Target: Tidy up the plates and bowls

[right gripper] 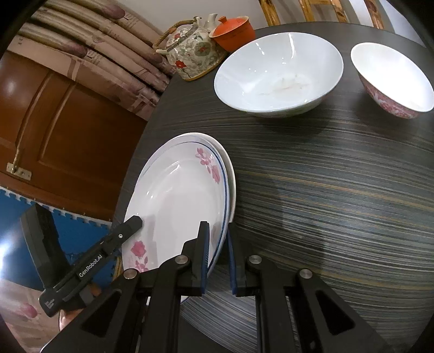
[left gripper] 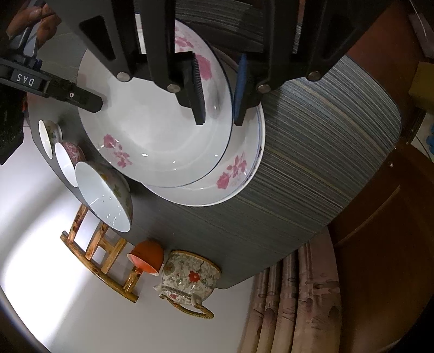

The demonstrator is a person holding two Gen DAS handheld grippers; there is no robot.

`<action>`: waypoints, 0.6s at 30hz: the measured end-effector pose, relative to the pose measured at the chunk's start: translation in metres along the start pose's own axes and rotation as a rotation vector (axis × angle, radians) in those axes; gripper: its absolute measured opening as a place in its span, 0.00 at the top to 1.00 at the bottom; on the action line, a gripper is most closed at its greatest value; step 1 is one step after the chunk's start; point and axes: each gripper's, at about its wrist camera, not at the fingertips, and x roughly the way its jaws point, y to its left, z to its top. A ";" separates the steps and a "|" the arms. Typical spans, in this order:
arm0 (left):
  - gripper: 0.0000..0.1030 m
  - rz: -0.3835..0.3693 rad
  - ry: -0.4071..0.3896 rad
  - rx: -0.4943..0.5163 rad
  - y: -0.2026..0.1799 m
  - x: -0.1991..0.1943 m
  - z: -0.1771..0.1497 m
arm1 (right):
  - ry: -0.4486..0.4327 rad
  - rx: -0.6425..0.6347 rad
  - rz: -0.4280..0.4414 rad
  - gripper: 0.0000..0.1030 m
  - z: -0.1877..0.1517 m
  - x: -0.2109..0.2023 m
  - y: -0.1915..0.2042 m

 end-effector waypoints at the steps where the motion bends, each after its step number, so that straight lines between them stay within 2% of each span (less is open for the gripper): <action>1: 0.79 0.003 -0.004 0.001 0.000 0.000 0.001 | 0.000 0.003 0.001 0.88 0.000 0.000 0.000; 8: 0.74 0.015 -0.059 0.023 -0.004 -0.011 0.004 | -0.010 0.003 0.004 0.86 0.003 0.002 0.004; 18: 0.73 0.012 -0.067 0.004 0.002 -0.014 0.006 | -0.011 0.003 -0.006 0.86 0.003 0.008 0.007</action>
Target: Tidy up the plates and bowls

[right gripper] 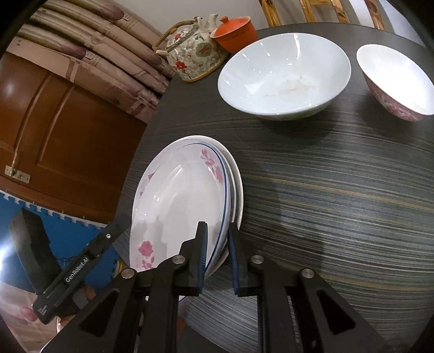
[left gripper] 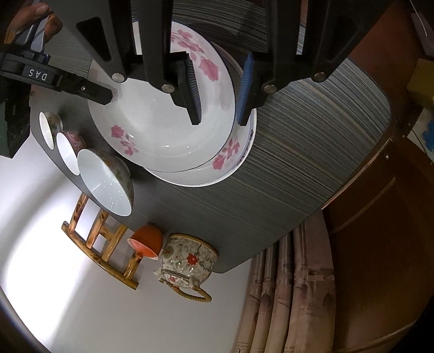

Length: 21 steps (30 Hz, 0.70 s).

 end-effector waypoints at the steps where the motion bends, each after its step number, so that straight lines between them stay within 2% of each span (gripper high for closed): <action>1: 0.73 0.001 0.001 0.001 0.000 0.000 0.000 | -0.001 0.001 -0.001 0.86 0.000 0.000 0.000; 21: 0.73 -0.009 0.012 0.003 0.001 0.002 0.000 | -0.012 -0.049 -0.029 0.85 0.001 0.007 0.011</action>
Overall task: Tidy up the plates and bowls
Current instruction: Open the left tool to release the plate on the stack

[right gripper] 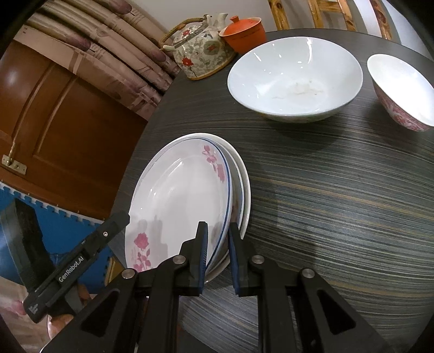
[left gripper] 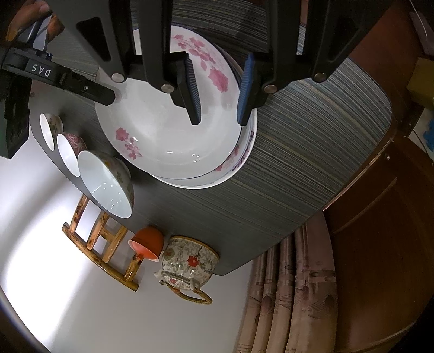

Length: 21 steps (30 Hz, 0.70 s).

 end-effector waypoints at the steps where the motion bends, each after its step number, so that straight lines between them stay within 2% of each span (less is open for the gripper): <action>1: 0.73 -0.002 0.001 0.004 0.000 0.000 0.000 | -0.002 0.002 0.000 0.85 0.000 -0.001 -0.001; 8: 0.73 -0.004 0.002 0.013 -0.002 -0.002 -0.001 | -0.031 -0.002 -0.009 0.85 -0.001 -0.011 -0.003; 12: 0.73 -0.004 0.006 0.016 -0.003 -0.002 -0.001 | -0.043 -0.021 -0.008 0.89 -0.001 -0.016 0.001; 21: 0.73 -0.008 0.015 0.025 -0.008 0.000 -0.004 | -0.066 0.004 0.005 0.87 -0.002 -0.022 -0.004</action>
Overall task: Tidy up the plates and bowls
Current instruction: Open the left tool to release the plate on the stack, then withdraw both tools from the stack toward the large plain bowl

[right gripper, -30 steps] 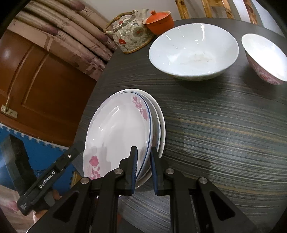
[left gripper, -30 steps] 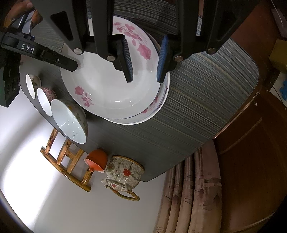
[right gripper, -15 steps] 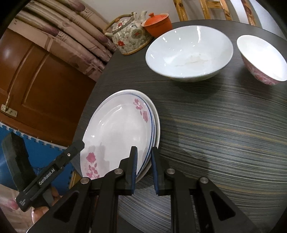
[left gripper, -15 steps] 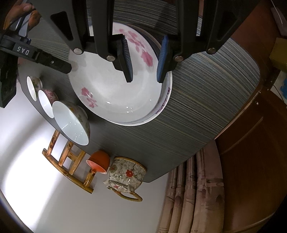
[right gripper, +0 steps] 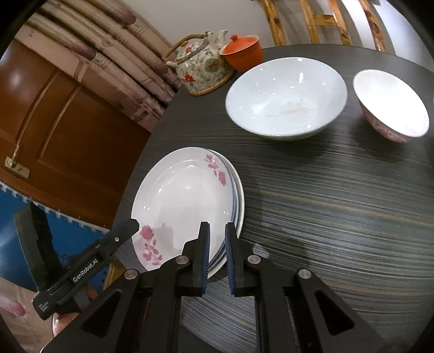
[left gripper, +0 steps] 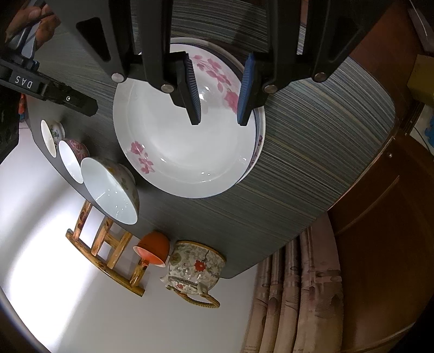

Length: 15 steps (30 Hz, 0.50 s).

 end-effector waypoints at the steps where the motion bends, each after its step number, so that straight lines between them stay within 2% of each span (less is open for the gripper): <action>1: 0.73 0.000 0.002 0.003 -0.001 0.001 0.000 | -0.003 0.015 0.004 0.87 0.000 0.000 -0.003; 9: 0.73 0.024 0.002 0.045 -0.010 0.001 -0.005 | -0.028 0.103 0.005 0.86 -0.013 -0.011 -0.036; 15: 0.73 0.061 -0.005 0.126 -0.028 0.000 -0.010 | -0.050 0.181 0.011 0.86 -0.017 -0.020 -0.063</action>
